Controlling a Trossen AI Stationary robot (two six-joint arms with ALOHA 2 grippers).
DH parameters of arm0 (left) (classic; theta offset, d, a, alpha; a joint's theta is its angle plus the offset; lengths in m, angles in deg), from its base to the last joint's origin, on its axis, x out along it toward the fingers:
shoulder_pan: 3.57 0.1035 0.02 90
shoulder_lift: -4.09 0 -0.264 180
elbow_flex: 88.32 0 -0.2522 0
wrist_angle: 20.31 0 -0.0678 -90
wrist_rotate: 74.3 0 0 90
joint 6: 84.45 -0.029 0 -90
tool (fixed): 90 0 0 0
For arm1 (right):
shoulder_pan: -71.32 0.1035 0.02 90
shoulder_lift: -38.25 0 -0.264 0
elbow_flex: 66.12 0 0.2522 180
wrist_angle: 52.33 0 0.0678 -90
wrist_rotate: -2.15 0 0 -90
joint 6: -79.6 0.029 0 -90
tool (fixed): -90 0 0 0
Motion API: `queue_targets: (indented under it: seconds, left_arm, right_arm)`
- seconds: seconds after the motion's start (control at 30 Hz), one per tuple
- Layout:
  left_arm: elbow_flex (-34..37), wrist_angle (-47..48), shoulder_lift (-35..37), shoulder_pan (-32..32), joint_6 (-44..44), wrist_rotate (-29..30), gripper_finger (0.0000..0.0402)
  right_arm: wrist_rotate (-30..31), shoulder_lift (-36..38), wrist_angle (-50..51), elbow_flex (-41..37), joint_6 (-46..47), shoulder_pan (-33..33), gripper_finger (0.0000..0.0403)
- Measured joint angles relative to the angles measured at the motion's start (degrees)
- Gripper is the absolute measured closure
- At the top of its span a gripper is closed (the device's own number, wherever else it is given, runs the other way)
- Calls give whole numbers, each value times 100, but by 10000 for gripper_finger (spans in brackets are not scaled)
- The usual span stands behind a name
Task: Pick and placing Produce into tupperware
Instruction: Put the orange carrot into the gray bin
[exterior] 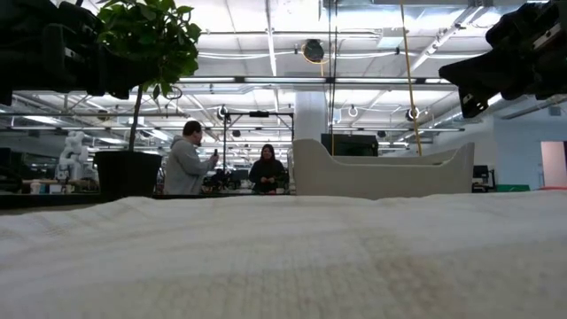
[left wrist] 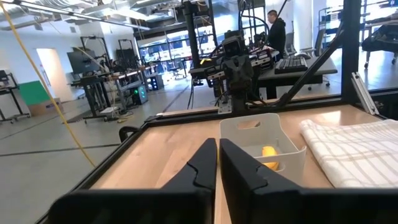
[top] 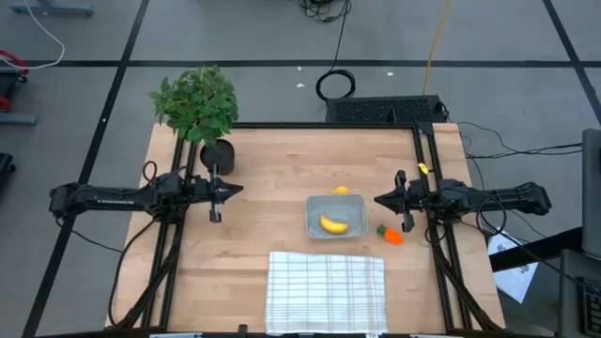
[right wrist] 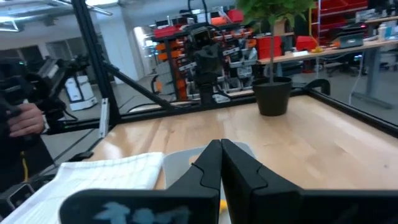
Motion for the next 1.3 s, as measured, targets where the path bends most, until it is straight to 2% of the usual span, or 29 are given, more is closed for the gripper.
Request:
queue_targets:
  seconds: [0.23,0.53,0.97,1.3]
  left_arm:
    - [-2,0,0,0,0,0,376]
    - [-4,0,0,0,1,0,376]
    - [-4,2,0,0,-15,2,376]
    - [-4,1,0,1,-35,1,376]
  right_arm:
    - [-278,-34,310,420,40,2,403]
    - [-280,-320,553,899,-13,2,403]
    - [-278,-1195,1476,1851,-13,2,403]
    - [-276,-1534,1547,2021,51,2,403]
